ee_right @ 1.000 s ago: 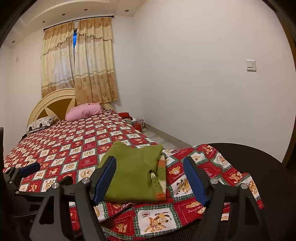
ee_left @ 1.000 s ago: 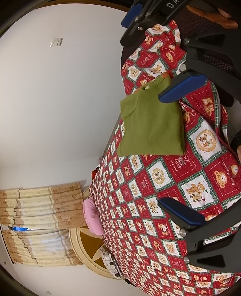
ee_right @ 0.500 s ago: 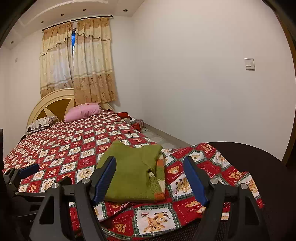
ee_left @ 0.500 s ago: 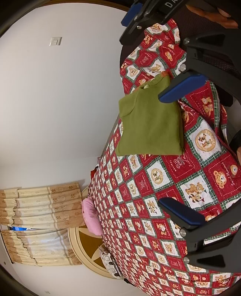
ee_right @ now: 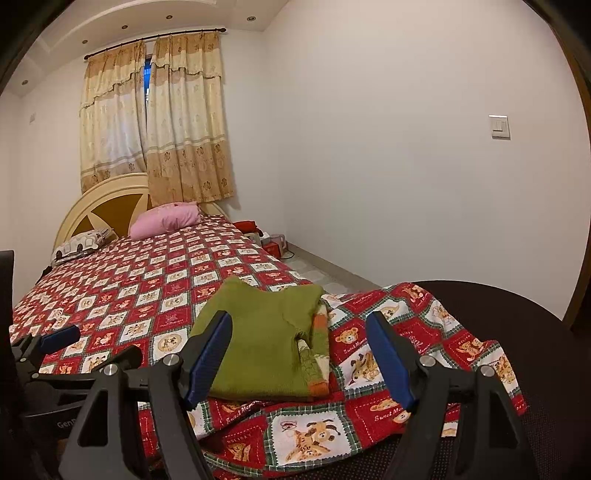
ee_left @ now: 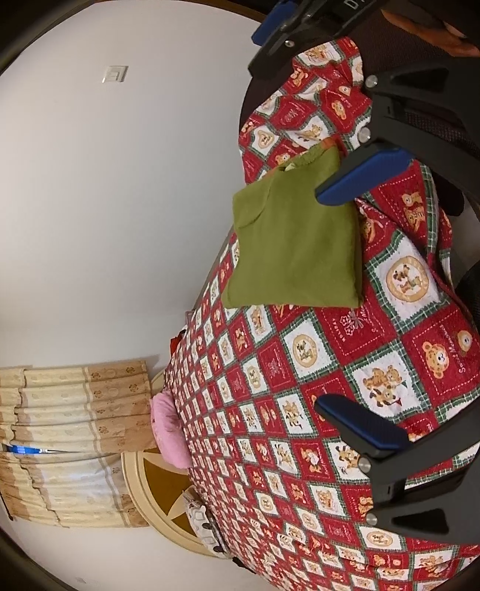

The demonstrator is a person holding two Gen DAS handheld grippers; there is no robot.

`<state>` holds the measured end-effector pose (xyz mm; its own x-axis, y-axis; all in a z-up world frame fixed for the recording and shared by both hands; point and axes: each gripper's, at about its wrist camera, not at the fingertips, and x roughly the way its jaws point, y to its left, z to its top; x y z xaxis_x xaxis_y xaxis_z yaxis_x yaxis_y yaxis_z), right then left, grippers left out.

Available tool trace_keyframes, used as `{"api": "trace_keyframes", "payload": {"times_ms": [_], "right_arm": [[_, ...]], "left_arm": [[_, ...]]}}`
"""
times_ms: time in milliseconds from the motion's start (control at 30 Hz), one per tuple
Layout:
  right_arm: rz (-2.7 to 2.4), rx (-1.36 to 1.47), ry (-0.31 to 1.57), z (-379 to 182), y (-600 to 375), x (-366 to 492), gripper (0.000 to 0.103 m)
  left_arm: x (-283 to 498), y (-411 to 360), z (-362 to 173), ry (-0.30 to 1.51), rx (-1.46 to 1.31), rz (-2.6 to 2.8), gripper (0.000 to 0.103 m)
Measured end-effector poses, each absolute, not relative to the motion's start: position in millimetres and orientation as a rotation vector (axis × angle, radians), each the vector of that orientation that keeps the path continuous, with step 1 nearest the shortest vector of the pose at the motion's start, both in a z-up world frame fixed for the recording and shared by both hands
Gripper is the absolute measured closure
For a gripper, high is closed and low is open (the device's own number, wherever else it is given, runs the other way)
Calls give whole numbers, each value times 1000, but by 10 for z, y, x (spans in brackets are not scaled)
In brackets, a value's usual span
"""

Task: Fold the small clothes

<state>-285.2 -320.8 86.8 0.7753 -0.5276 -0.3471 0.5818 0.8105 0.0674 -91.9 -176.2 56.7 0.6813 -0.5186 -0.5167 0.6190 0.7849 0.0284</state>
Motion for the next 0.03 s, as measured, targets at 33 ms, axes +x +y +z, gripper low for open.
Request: {"api": "trace_keyframes", "payload": {"times_ms": [33], "right_arm": [[-605,175,323,866,-3212,-2851,28]], "left_arm": [[-921,-1761,569,509,213,-640,0]]}}
